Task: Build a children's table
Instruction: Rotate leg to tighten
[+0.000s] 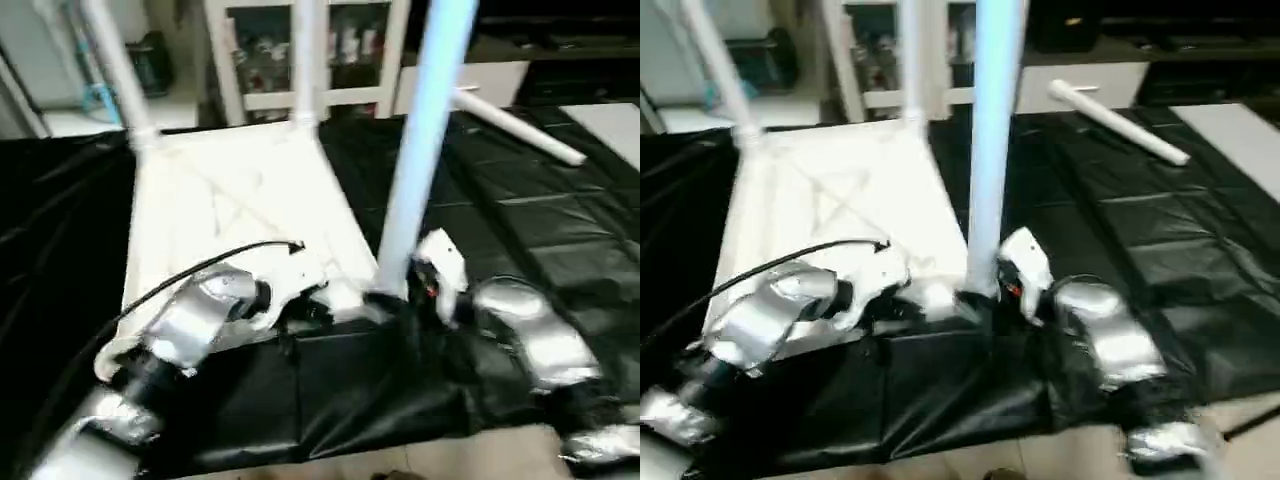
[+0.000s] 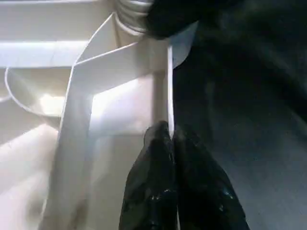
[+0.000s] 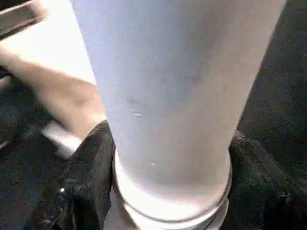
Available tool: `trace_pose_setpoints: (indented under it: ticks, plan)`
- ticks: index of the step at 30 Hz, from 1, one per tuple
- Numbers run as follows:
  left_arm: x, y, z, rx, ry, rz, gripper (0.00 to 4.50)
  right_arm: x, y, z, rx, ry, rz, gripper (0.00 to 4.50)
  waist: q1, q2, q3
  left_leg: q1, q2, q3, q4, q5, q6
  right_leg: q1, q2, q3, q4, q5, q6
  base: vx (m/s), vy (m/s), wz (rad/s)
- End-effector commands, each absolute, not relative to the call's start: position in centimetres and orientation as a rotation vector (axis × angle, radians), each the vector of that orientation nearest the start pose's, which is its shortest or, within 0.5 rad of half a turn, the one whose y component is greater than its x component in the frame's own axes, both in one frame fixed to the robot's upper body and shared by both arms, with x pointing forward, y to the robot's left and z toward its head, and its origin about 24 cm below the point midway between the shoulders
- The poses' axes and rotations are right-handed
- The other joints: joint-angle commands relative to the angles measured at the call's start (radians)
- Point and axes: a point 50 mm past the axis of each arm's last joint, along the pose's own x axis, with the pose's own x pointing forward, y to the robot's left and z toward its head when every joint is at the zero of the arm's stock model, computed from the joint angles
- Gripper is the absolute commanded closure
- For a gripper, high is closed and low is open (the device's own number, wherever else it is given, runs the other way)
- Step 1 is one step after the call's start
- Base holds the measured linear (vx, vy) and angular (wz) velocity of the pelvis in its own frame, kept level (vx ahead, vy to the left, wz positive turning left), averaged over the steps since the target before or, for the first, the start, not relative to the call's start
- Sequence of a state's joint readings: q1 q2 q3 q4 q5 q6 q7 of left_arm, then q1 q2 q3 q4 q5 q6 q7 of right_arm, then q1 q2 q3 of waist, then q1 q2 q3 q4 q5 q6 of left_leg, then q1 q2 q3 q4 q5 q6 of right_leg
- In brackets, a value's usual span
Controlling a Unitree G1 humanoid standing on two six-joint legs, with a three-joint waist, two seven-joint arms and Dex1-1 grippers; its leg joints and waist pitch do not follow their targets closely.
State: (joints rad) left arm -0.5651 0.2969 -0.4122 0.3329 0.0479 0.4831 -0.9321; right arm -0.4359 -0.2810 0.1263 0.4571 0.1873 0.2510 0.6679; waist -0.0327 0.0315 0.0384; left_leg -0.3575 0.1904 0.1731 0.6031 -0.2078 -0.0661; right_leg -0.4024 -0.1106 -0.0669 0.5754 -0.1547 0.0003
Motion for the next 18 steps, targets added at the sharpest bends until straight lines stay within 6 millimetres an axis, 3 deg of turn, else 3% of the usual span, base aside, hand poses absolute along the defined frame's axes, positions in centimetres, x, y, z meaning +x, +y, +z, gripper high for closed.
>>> trace_pose_setpoints:
  ticks: [1, 2, 3, 4, 5, 7, 8, 9, 10, 11, 12, 13, 14, 17, 18]
  plan:
    - [30.6, 7.2, 4.2, 0.384, 0.585, -1.143, 4.50, 32.5, -14.9, 2.8, -0.050, 0.386, 0.539, 1.74, -0.009, -0.009, -0.046, -0.004, 0.015, -0.015, -0.087, -0.382, -0.007, 0.037, -0.024, 0.011, -0.088, -0.554, -0.119, 0.000, 0.000, 0.00]
    - [30.8, 7.0, 4.2, 0.380, 0.584, -1.129, 4.50, 32.7, -14.8, 2.7, -0.042, 0.384, 0.518, 1.75, -0.011, -0.008, -0.046, 0.002, 0.014, -0.014, -0.085, -0.395, -0.007, 0.031, -0.023, 0.010, -0.094, -0.572, -0.111, 0.000, 0.000, 0.00]
    - [31.4, 6.4, 4.2, 0.375, 0.577, -1.067, 4.50, 33.2, -14.2, 2.6, -0.010, 0.382, 0.439, 1.75, -0.015, -0.002, -0.049, 0.008, 0.011, -0.014, -0.080, -0.406, -0.004, 0.026, -0.024, 0.011, -0.097, -0.568, -0.113, 0.000, 0.000, 0.00]
    - [31.4, 6.3, 4.2, 0.375, 0.576, -1.065, 4.50, 33.3, -14.2, 2.6, -0.009, 0.382, 0.436, 1.75, -0.022, -0.005, -0.048, 0.005, 0.011, -0.014, -0.081, -0.409, -0.004, 0.025, -0.021, 0.010, -0.097, -0.559, -0.116, 0.000, 0.000, 0.00]
    - [32.3, 5.3, 4.3, 0.387, 0.549, -0.985, 4.50, 34.1, -13.2, 2.4, 0.023, 0.387, 0.320, 1.75, -0.031, -0.005, -0.048, 0.003, 0.008, -0.017, -0.082, -0.428, 0.000, 0.026, -0.020, 0.003, -0.100, -0.573, -0.110, 0.000, 0.000, 0.00]
    - [32.9, 4.6, 4.5, 0.383, 0.515, -0.924, 4.50, 34.6, -12.6, 2.3, 0.043, 0.395, 0.236, 1.75, -0.038, 0.001, -0.051, 0.003, 0.007, -0.019, -0.079, -0.431, 0.000, 0.026, -0.021, 0.000, -0.104, -0.562, -0.111, 0.000, 0.000, 0.00]
    - [33.2, 4.0, 4.7, 0.389, 0.492, -0.894, 4.50, 34.9, -12.1, 2.3, 0.062, 0.396, 0.182, 1.75, -0.037, 0.001, -0.055, 0.005, 0.007, -0.019, -0.080, -0.425, 0.004, 0.028, -0.022, -0.002, -0.104, -0.548, -0.117, 0.000, 0.000, 0.00]
    - [33.5, 3.4, 4.8, 0.396, 0.469, -0.864, 4.50, 35.3, -11.4, 2.4, 0.077, 0.399, 0.134, 1.75, -0.038, 0.008, -0.055, 0.004, 0.008, -0.017, -0.080, -0.417, 0.010, 0.024, -0.021, 0.001, -0.103, -0.510, -0.129, 0.000, 0.000, 0.00]
    - [33.6, 3.1, 4.8, 0.398, 0.464, -0.861, 4.50, 35.5, -10.9, 2.5, 0.081, 0.392, 0.117, 1.75, -0.040, 0.006, -0.060, 0.002, 0.010, -0.018, -0.080, -0.410, 0.011, 0.027, -0.021, 0.001, -0.098, -0.469, -0.147, 0.000, 0.000, 0.00]
    - [33.6, 2.8, 4.9, 0.397, 0.458, -0.851, 4.50, 35.7, -10.3, 2.8, 0.077, 0.375, 0.109, 1.75, -0.035, 0.006, -0.061, 0.000, 0.012, -0.015, -0.082, -0.388, 0.018, 0.029, -0.020, 0.004, -0.093, -0.406, -0.168, 0.000, 0.000, 0.00]
    - [33.7, 2.8, 4.9, 0.396, 0.455, -0.847, 4.50, 35.8, -10.0, 3.0, 0.070, 0.358, 0.115, 1.75, -0.036, -0.001, -0.061, -0.003, 0.012, -0.013, -0.082, -0.378, 0.024, 0.030, -0.020, 0.006, -0.091, -0.383, -0.178, 0.000, 0.000, 0.00]
    - [33.7, 2.8, 4.9, 0.396, 0.455, -0.845, 4.50, 36.0, -9.7, 3.3, 0.069, 0.342, 0.128, 1.75, -0.033, 0.004, -0.061, -0.009, 0.014, -0.013, -0.085, -0.362, 0.033, 0.037, -0.022, 0.006, -0.084, -0.351, -0.193, 0.000, 0.000, 0.00]
    - [33.8, 3.0, 4.9, 0.396, 0.454, -0.840, 4.50, 36.2, -9.4, 3.9, 0.056, 0.296, 0.147, 1.75, -0.034, -0.001, -0.063, -0.013, 0.015, -0.011, -0.084, -0.348, 0.042, 0.040, -0.023, 0.007, -0.082, -0.330, -0.199, 0.000, 0.000, 0.00]
    - [33.9, 4.1, 4.8, 0.399, 0.452, -0.849, 4.50, 36.3, -8.9, 5.4, 0.088, 0.191, 0.271, 1.75, -0.029, -0.001, -0.068, -0.015, 0.017, -0.008, -0.081, -0.283, 0.071, 0.045, -0.025, 0.011, -0.071, -0.251, -0.225, 0.000, 0.000, 0.00]
    - [33.9, 4.2, 4.8, 0.399, 0.451, -0.851, 4.50, 36.2, -9.0, 5.4, 0.086, 0.187, 0.276, 1.40, -0.027, 0.000, -0.068, -0.014, 0.017, -0.006, -0.080, -0.266, 0.078, 0.046, -0.025, 0.011, -0.070, -0.233, -0.232, 0.000, 0.000, 0.00]
